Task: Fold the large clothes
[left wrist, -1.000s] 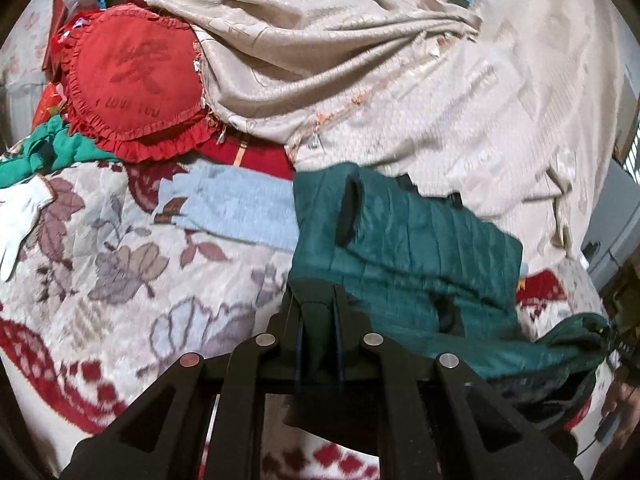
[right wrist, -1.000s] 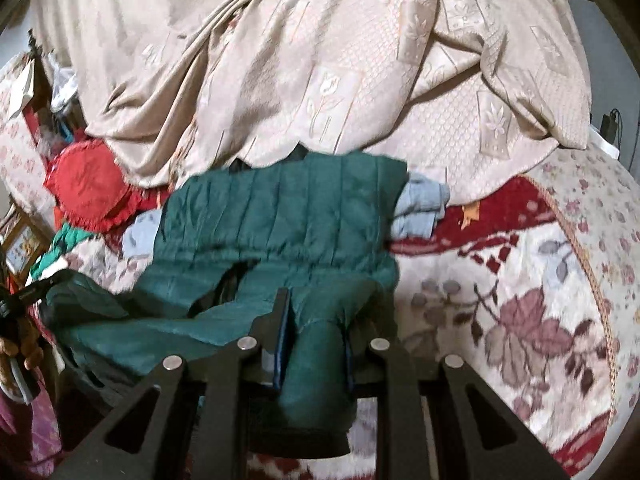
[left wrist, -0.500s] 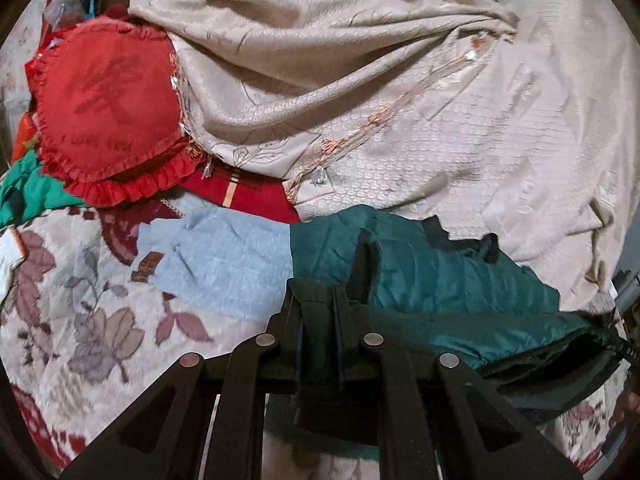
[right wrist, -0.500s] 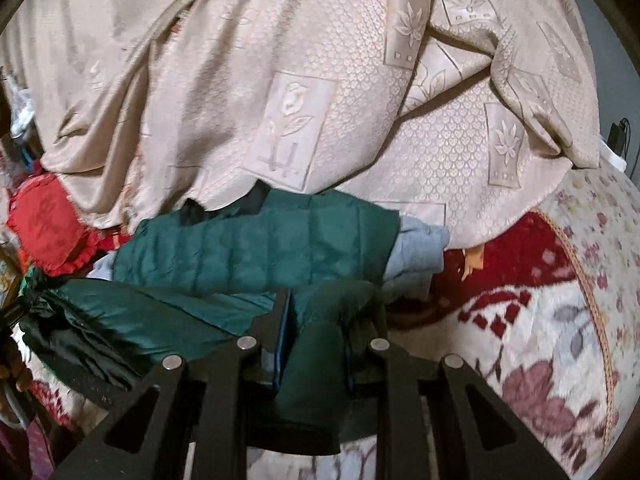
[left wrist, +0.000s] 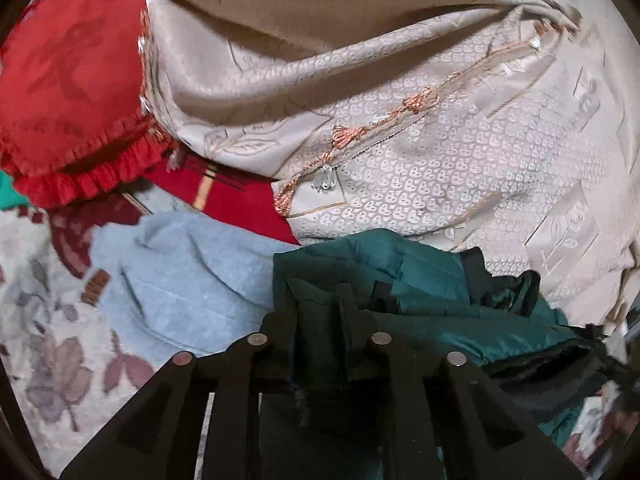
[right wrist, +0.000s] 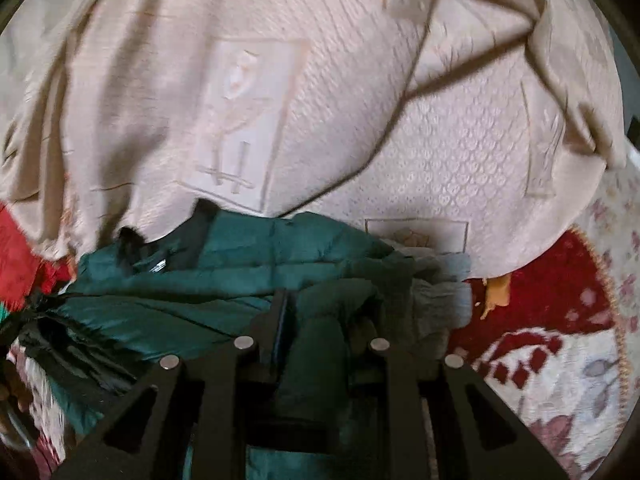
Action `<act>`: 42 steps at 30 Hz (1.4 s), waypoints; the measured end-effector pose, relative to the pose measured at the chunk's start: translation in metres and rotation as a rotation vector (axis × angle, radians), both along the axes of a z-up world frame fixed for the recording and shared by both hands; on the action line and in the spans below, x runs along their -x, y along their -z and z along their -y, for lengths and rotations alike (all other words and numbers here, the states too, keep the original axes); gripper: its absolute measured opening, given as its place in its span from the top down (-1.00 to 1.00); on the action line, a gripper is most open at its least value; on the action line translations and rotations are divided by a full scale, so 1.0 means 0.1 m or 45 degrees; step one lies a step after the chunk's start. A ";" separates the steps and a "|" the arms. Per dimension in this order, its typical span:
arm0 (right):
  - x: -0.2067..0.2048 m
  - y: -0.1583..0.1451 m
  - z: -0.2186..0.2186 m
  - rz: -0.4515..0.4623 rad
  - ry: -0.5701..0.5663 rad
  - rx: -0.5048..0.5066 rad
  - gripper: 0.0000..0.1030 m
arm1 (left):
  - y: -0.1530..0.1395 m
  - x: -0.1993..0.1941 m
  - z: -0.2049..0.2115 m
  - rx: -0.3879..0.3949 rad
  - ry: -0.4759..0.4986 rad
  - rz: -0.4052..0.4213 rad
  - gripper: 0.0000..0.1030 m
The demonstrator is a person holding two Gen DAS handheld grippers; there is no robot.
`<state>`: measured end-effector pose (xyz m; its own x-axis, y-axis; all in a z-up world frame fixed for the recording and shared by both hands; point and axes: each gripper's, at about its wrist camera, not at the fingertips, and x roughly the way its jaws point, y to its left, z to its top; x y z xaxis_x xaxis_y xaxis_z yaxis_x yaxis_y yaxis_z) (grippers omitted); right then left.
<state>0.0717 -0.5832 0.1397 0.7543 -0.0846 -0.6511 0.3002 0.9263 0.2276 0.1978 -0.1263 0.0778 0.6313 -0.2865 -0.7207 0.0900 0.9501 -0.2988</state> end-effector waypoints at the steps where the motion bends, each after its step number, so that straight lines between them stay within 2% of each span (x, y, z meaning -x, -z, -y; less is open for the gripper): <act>1: -0.07 0.05 0.01 -0.010 0.010 -0.003 0.58 | -0.01 0.00 -0.02 0.022 0.009 0.002 0.86; 3: -0.21 0.14 0.01 -0.036 0.018 0.012 0.58 | -0.06 0.05 -0.05 0.043 0.033 0.020 0.74; 5: -0.30 0.19 -0.02 -0.057 0.016 0.032 0.58 | -0.21 0.17 -0.12 0.020 0.012 0.105 0.29; 7: -0.37 0.22 -0.02 -0.069 0.022 0.043 0.58 | -0.38 0.29 -0.20 -0.008 -0.027 0.217 0.12; 11: -0.44 0.26 0.03 -0.067 0.045 -0.014 0.57 | -0.57 0.51 -0.25 -0.033 0.010 0.319 0.11; 15: -0.45 0.27 0.03 -0.071 0.053 -0.035 0.52 | -0.46 0.82 -0.04 -0.045 0.123 0.349 0.11; 17: -0.45 0.27 0.02 -0.076 0.049 -0.037 0.51 | -0.31 0.89 0.16 -0.111 0.176 0.309 0.11; 20: -0.42 0.24 0.01 -0.090 0.043 -0.034 0.49 | -0.04 0.85 0.51 -0.304 0.178 0.223 0.11; 22: -0.39 0.21 0.01 -0.101 0.032 -0.035 0.47 | 0.09 0.72 0.62 -0.314 0.163 0.164 0.16; 24: -0.31 0.12 0.02 -0.098 -0.001 -0.038 0.32 | 0.17 0.58 0.65 -0.314 0.118 0.137 0.16; 25: -0.25 0.06 0.02 -0.076 -0.011 -0.046 0.25 | 0.21 0.49 0.67 -0.317 0.097 0.122 0.16; 27: -0.07 -0.08 0.04 -0.002 -0.033 -0.071 -0.06 | 0.27 0.40 0.69 -0.324 0.077 0.106 0.16; 28: 0.03 -0.16 0.02 0.040 -0.047 -0.079 -0.15 | 0.29 0.36 0.70 -0.332 0.070 0.099 0.16; 29: 0.11 -0.22 0.01 0.065 -0.047 -0.072 -0.34 | 0.31 0.33 0.71 -0.338 0.065 0.098 0.15; 30: 0.25 -0.32 -0.05 0.110 -0.014 -0.002 -0.57 | 0.32 0.32 0.71 -0.340 0.063 0.102 0.15; 32: 0.41 -0.47 -0.20 0.190 0.030 0.140 -0.65 | 0.33 0.31 0.72 -0.348 0.063 0.107 0.16; 33: 0.56 -0.56 -0.30 0.265 0.049 0.222 -0.65 | 0.34 0.31 0.72 -0.348 0.062 0.111 0.16; 36: 0.73 -0.72 -0.46 0.417 0.008 0.275 -0.65 | 0.35 0.30 0.73 -0.350 0.063 0.118 0.15; 37: 0.68 -0.70 -0.57 0.411 -0.067 0.290 -0.65 | 0.35 0.30 0.74 -0.351 0.062 0.119 0.16; 39: 0.44 -0.55 -0.80 0.267 -0.192 0.343 -0.65 | 0.35 0.28 0.74 -0.348 0.054 0.117 0.15; 42: 0.10 -0.23 -1.01 0.145 -0.273 0.377 -0.64 | 0.35 0.24 0.75 -0.342 0.050 0.118 0.15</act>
